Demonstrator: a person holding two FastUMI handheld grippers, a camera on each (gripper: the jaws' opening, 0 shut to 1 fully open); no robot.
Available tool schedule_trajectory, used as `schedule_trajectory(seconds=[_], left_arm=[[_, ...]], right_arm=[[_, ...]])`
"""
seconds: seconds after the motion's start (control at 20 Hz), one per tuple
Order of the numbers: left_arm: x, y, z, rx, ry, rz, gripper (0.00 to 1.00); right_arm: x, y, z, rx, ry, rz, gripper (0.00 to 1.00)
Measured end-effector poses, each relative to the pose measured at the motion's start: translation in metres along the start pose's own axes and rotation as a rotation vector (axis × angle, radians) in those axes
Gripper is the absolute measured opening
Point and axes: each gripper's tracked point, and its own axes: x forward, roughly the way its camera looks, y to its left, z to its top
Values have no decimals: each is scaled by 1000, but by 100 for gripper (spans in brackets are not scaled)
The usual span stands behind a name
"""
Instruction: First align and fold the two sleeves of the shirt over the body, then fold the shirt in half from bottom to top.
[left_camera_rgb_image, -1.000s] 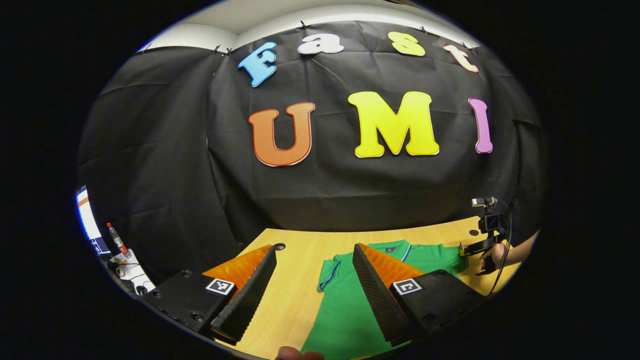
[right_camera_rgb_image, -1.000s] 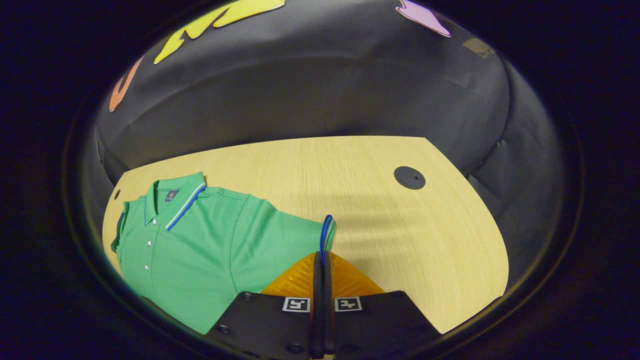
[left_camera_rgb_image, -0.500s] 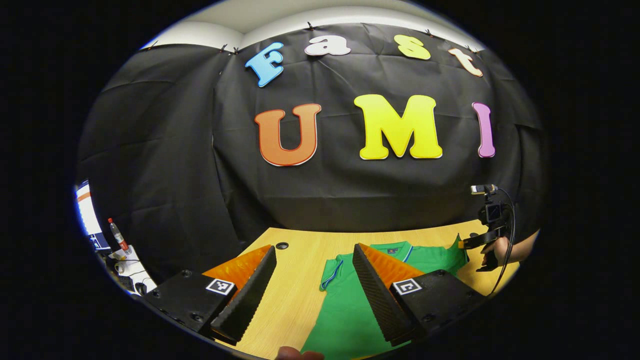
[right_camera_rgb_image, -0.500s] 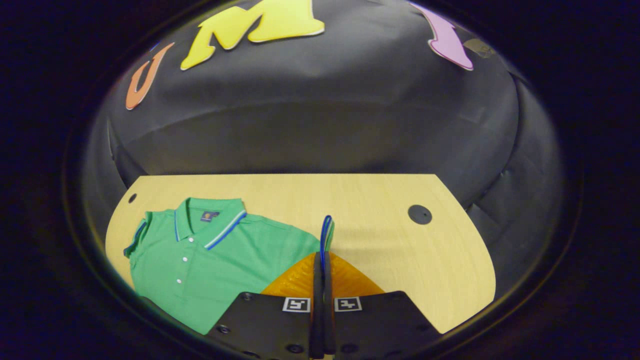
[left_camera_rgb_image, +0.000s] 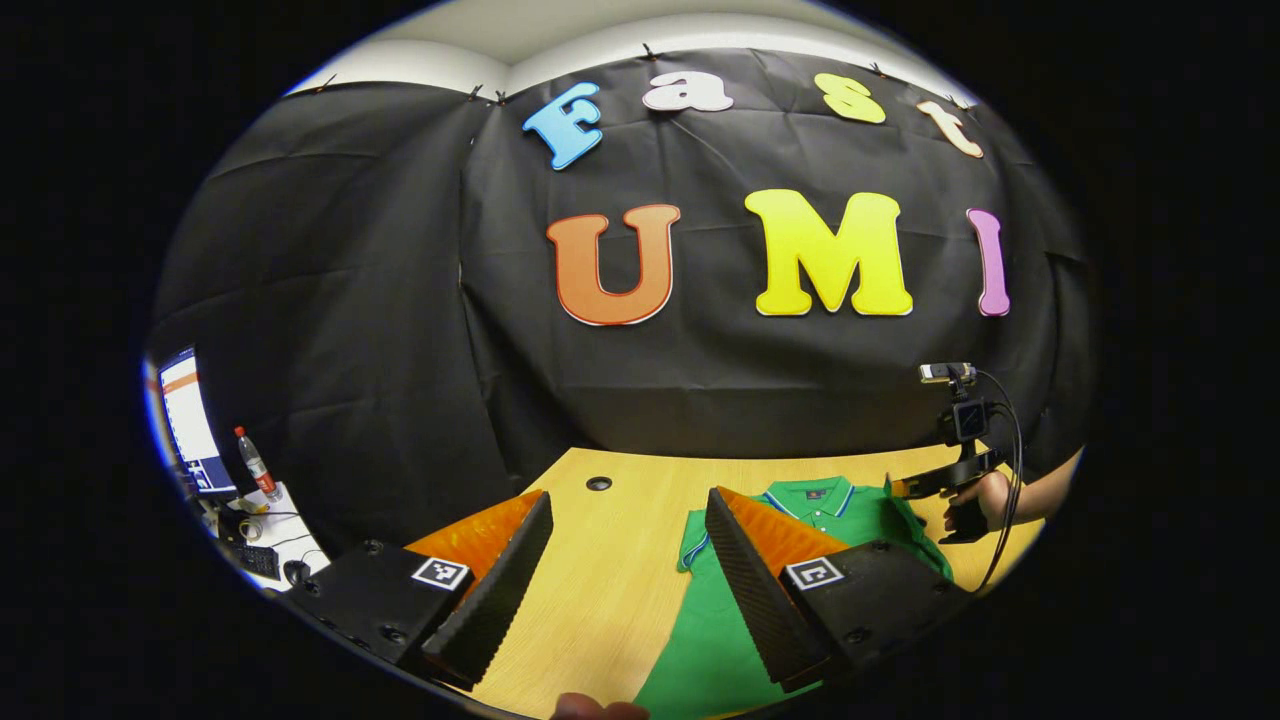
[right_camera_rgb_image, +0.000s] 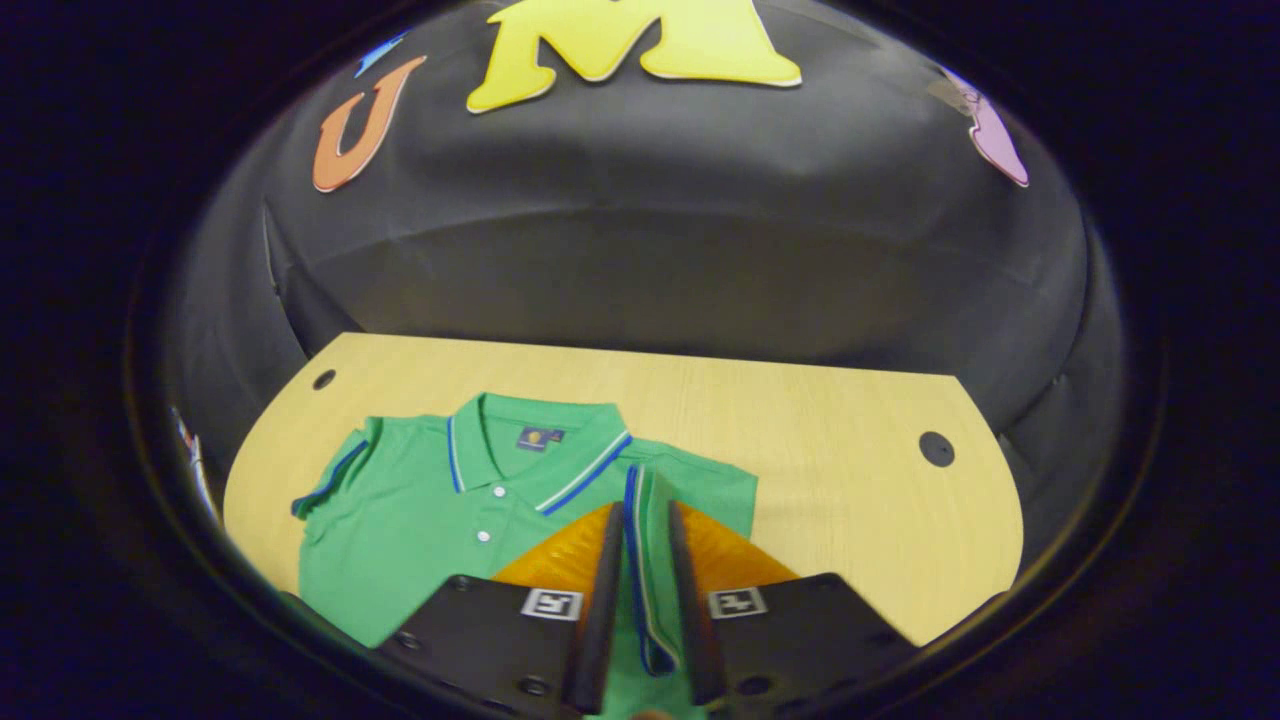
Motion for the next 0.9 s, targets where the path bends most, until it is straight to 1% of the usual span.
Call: schedule_trajectory(seconds=[0.2, 0.25, 0.3, 0.45, 0.5, 0.55, 0.65, 0.7, 0.75, 0.9], left_arm=[[1, 1, -5, -8, 0, -43, 99], [2, 0, -6, -7, -2, -57, 99], [3, -1, -8, -5, -2, -73, 99], [10, -7, -13, 7, 2, -130, 99], [12, -12, -16, 8, 4, -159, 99], [16, -18, -18, 11, 7, -184, 99], [26, -27, -26, 18, 14, -227, 99], [32, -31, -30, 21, 20, -245, 99], [38, -36, -34, 23, 27, -264, 99], [62, -48, -49, 40, 50, -310, 99]], right_arm=[[-38, -11, 23, 7, -79, -40, 98], [-52, -12, 25, 8, -95, -45, 94], [-66, -12, 28, 8, -112, -48, 98], [-116, -9, 32, -33, -167, -41, 97], [-133, -9, 33, -50, -184, -39, 94], [-149, -8, 33, -64, -200, -40, 98], [-180, -13, 32, -82, -225, -58, 97], [-194, -17, 32, -82, -239, -73, 94], [-210, -22, 32, -77, -253, -88, 96], [-248, -32, 25, -83, -276, -124, 96]])
